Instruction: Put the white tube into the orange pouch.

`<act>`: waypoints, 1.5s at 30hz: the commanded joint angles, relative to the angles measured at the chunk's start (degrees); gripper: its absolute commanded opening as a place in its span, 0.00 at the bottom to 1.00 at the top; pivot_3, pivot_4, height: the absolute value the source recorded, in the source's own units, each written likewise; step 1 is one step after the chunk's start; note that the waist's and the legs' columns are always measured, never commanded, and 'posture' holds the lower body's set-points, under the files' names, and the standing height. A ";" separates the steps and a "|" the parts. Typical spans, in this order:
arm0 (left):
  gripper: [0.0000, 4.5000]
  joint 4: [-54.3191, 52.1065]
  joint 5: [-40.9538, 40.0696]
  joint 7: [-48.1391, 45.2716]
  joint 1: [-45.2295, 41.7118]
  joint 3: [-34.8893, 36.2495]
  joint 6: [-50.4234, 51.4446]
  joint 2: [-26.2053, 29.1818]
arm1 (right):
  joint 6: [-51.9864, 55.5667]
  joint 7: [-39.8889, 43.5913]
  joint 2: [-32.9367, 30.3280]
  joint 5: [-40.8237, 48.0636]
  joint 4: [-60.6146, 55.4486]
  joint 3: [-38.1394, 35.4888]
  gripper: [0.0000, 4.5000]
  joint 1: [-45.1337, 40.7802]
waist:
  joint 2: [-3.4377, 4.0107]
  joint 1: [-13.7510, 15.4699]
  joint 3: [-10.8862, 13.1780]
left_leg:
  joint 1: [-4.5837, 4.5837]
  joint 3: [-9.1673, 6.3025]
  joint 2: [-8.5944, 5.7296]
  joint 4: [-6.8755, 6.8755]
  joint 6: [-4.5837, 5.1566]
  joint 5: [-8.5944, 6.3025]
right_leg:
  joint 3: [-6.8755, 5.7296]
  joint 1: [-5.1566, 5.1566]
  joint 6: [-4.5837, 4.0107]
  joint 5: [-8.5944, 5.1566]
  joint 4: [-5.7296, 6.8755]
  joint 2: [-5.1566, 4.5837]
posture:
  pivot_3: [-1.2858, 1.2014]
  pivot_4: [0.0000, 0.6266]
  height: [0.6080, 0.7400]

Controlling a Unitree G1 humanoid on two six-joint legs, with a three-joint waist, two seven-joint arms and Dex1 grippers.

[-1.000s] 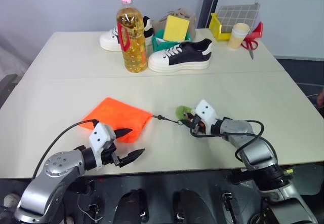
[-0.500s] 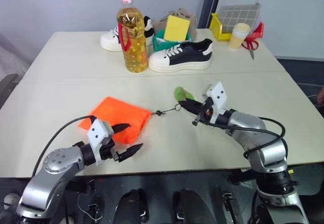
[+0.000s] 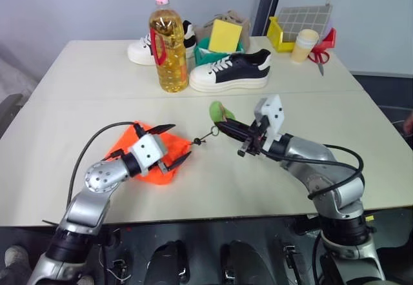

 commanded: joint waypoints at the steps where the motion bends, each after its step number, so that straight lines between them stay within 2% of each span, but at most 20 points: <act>1: 0.98 0.68 -4.97 -1.83 -0.12 1.59 -0.61 -1.86 | -0.53 -2.05 1.77 1.95 -3.02 -0.63 0.01 -1.42 | 0.00 -0.04 0.00 | 0.00 0.00 0.00 0.00 -0.02 0.02 | 0.00 0.00 0.01 0.00 0.00 0.00 | 0.52 0.24 1.00; 5: 0.98 0.52 -5.07 -1.89 1.17 2.15 -2.99 -2.54 | -1.48 -3.84 3.07 1.72 -3.42 0.29 0.01 -1.50 | 0.00 -0.04 0.00 | -0.01 0.00 0.00 0.00 -0.21 0.13 | 0.00 0.00 0.02 0.00 0.02 0.01 | 0.52 0.24 1.00; 10: 0.98 1.06 3.52 3.27 1.64 0.30 -11.63 -3.57 | -3.26 -4.86 4.22 0.60 -3.23 2.09 0.01 -1.36 | 0.00 0.05 0.00 | 0.00 -0.01 0.00 0.04 -0.17 0.11 | 0.00 0.00 0.03 0.00 0.06 0.01 | 0.52 0.24 1.00; 17: 0.98 1.24 11.50 12.01 4.09 -2.27 -13.15 -8.91 | -4.55 -4.87 3.99 0.17 -2.80 3.89 0.01 -2.26 | 0.00 0.20 -0.01 | -0.01 -0.01 0.00 0.15 0.04 -0.01 | 0.00 0.05 0.06 0.02 0.07 -0.01 | 0.52 0.24 1.00; 23: 0.98 0.72 8.02 13.93 7.04 -2.09 -9.11 -13.30 | -4.30 -3.93 3.19 0.13 -2.90 4.51 0.01 -3.74 | -0.01 0.09 -0.01 | 0.00 -0.03 0.02 0.18 0.05 -0.02 | -0.01 0.04 0.07 0.02 0.13 0.01 | 0.52 0.24 1.00; 33: 0.98 2.35 11.31 15.69 6.14 -3.30 -11.96 -13.37 | -3.50 -3.13 2.87 0.49 -3.05 4.94 0.01 -4.61 | -0.01 0.14 -0.01 | -0.01 -0.04 0.02 0.26 0.11 -0.05 | -0.02 0.06 0.07 0.03 0.15 -0.01 | 0.52 0.24 1.00; 45: 0.98 1.55 6.41 13.85 3.36 -2.42 -7.42 -14.41 | -3.08 -4.04 3.33 0.26 -4.06 5.54 0.01 -3.77 | -0.01 0.12 -0.01 | -0.01 -0.05 0.02 0.27 0.12 -0.06 | -0.03 0.06 0.07 0.03 0.16 0.00 | 0.52 0.24 1.00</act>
